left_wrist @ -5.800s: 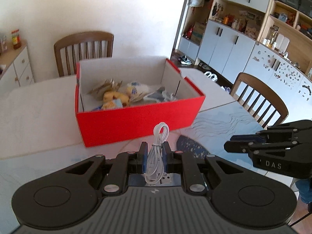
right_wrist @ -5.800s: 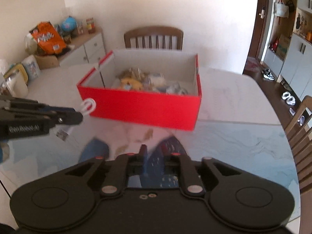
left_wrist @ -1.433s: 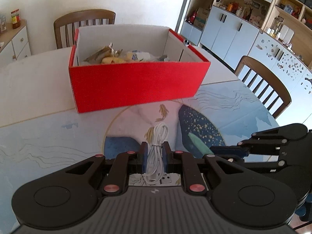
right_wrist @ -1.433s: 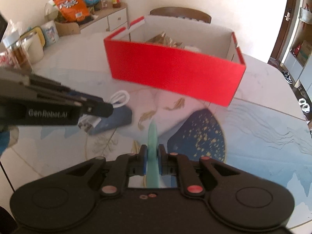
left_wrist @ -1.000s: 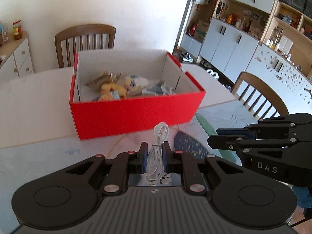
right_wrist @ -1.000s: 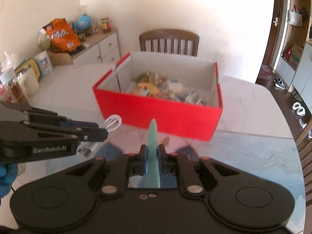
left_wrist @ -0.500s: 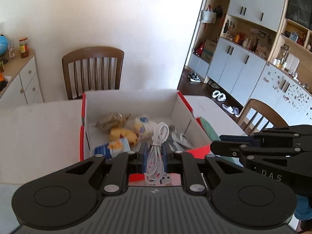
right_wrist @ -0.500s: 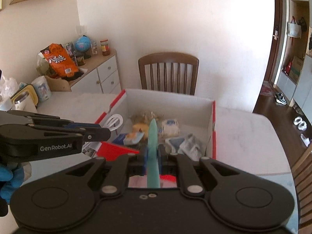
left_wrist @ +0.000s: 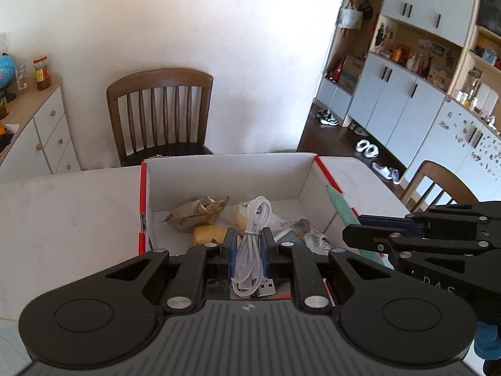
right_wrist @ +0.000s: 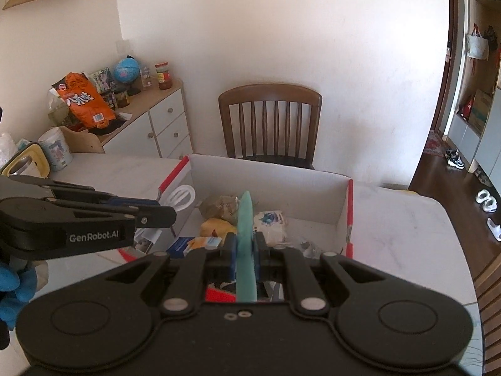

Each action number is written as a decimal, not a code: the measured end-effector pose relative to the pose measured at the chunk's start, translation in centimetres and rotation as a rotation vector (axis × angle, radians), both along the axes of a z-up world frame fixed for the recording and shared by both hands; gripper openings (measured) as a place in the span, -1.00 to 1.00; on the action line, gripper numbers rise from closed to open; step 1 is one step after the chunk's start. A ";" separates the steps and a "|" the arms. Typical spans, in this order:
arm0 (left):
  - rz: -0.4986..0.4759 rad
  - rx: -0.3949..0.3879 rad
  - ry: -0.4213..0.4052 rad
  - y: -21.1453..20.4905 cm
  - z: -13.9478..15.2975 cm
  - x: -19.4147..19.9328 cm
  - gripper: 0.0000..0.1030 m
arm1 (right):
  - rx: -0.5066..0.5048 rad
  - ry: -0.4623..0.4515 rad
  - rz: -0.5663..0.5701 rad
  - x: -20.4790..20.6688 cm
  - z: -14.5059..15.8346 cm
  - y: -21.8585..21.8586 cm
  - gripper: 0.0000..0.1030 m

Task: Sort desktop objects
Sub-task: 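Carry white cable with left tool while right tool carries green stick into box, then lower white cable into red box with left tool while right tool lowers green stick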

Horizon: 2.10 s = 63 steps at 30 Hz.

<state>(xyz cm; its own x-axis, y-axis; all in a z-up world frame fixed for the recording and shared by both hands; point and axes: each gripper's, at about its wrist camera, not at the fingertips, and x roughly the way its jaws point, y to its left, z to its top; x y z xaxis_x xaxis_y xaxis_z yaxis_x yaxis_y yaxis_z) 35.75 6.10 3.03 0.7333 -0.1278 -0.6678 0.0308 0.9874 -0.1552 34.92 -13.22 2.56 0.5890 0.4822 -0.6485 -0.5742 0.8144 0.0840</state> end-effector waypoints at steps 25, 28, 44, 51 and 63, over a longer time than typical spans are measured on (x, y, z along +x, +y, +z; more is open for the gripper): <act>0.001 0.049 0.165 1.2 -6.4 6.4 -0.73 | -0.055 0.121 -0.029 5.3 -5.7 2.7 -0.80; -0.004 0.054 0.175 1.2 -6.9 6.6 -0.73 | -0.064 0.145 -0.027 5.4 -6.4 3.0 -0.80; -0.006 0.070 0.233 1.3 -9.1 7.5 -0.73 | -0.101 0.193 -0.015 5.7 -8.8 3.5 -0.80; 0.001 0.079 0.244 1.5 -9.6 7.7 -0.73 | -0.107 0.207 -0.023 5.8 -9.4 3.0 -0.80; -0.014 0.113 0.258 1.0 -9.9 7.4 -0.72 | -0.070 0.216 -0.017 5.7 -9.0 2.1 -0.32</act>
<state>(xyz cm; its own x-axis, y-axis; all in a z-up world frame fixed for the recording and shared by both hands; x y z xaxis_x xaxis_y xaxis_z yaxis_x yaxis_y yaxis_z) 43.17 7.13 -6.83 0.5359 -0.0511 -0.8427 0.0185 0.9986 -0.0488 40.61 -11.13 -6.40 0.4407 0.4226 -0.7919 -0.5347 0.8322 0.1465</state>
